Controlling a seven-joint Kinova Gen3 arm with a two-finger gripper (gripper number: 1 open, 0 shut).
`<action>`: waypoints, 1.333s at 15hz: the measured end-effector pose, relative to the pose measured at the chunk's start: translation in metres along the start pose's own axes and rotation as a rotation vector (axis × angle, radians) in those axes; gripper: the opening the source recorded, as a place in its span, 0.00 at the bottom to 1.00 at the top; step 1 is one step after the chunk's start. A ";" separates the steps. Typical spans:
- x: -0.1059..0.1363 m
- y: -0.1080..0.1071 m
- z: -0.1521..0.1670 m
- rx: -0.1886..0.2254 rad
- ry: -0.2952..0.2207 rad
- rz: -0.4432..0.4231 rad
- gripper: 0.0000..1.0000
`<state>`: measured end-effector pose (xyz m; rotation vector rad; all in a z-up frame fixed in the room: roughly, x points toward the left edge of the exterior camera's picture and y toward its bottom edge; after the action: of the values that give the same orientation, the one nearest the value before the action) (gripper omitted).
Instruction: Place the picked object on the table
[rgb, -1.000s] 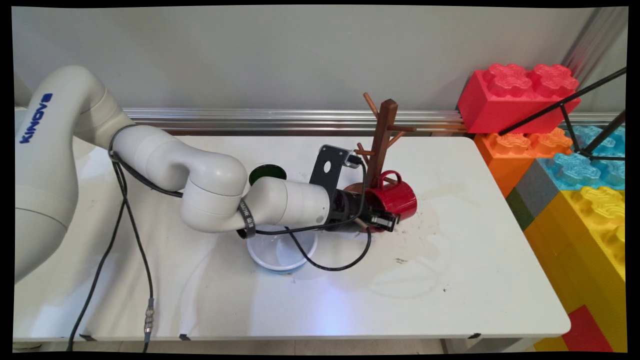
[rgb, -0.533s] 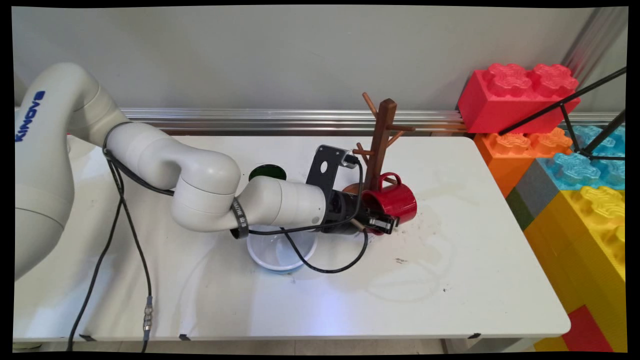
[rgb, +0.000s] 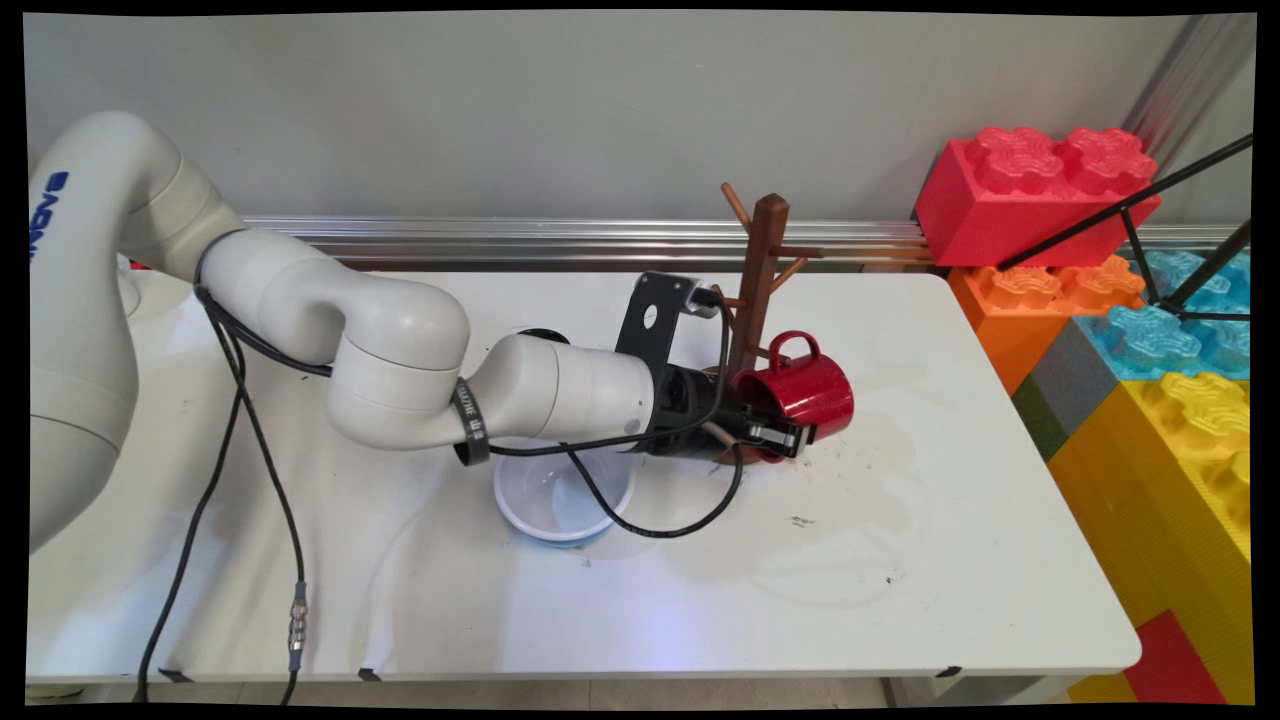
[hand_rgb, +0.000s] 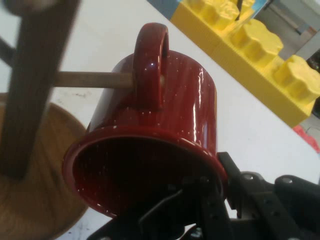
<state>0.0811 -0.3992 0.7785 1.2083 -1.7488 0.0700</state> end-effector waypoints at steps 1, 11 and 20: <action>0.000 0.002 -0.002 -0.004 -0.002 -0.001 0.00; -0.003 0.038 -0.030 -0.072 -0.081 0.016 0.00; 0.017 0.066 -0.053 -0.070 -0.174 0.153 0.00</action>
<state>0.0667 -0.3496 0.8477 1.0545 -1.9778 -0.0058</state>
